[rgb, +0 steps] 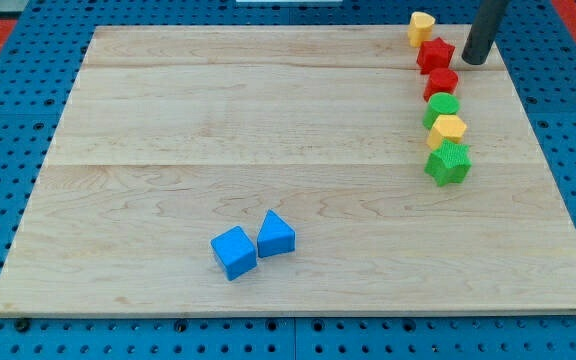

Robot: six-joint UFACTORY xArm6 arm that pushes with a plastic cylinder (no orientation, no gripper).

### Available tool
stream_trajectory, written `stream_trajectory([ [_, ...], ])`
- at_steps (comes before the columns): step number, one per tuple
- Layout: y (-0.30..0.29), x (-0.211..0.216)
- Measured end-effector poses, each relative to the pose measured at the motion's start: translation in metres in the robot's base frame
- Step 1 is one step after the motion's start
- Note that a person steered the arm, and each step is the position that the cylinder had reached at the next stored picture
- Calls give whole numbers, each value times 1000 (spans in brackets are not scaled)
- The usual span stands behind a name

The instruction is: Slightly push the red star diagonally to the red circle

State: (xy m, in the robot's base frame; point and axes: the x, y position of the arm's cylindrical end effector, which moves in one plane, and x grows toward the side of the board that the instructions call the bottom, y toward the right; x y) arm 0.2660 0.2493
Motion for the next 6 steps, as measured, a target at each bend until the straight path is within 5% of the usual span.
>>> stream_trajectory([
  [6, -78, 1],
])
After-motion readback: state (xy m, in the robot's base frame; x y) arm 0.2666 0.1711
